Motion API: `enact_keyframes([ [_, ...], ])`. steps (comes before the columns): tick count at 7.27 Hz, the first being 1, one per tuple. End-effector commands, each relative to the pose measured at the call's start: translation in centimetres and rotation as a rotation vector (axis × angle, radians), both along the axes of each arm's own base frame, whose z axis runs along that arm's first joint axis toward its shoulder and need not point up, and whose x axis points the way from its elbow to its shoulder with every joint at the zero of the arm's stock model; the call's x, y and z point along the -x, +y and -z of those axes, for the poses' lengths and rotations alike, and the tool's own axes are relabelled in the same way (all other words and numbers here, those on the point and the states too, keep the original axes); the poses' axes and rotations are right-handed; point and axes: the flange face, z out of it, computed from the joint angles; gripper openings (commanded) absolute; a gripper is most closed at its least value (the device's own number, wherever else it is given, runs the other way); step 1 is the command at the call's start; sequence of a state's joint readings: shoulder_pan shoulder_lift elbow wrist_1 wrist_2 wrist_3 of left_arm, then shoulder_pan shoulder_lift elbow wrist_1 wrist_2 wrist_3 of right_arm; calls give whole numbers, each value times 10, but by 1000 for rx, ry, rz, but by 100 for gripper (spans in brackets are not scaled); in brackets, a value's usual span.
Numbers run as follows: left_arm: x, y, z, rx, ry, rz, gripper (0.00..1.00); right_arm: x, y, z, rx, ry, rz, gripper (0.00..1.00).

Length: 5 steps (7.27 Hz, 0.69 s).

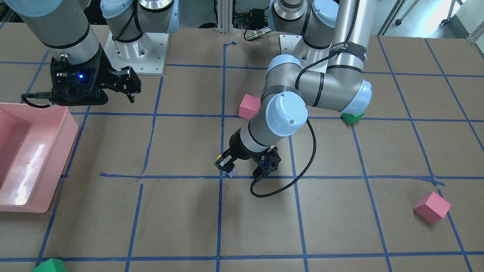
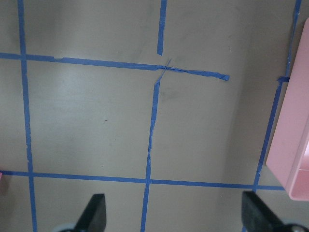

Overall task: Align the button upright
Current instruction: 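Lift and rotate the switch with the left gripper, yellow cap upward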

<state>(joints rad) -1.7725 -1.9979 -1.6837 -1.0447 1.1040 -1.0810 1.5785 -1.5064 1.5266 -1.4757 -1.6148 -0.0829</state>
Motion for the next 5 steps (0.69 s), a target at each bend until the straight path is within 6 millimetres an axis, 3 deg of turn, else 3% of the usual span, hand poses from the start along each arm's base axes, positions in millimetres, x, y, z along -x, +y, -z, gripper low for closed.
enact_keyframes([
  [1,-12,-8,27,-102,135,-73,17,0,0,1,-1,3,-2,100],
  [2,-21,-15,36,-126,169,-99,17,0,0,0,2,0,-2,100],
  [5,-18,-20,55,-136,252,-57,24,1,0,-2,5,6,-2,100],
])
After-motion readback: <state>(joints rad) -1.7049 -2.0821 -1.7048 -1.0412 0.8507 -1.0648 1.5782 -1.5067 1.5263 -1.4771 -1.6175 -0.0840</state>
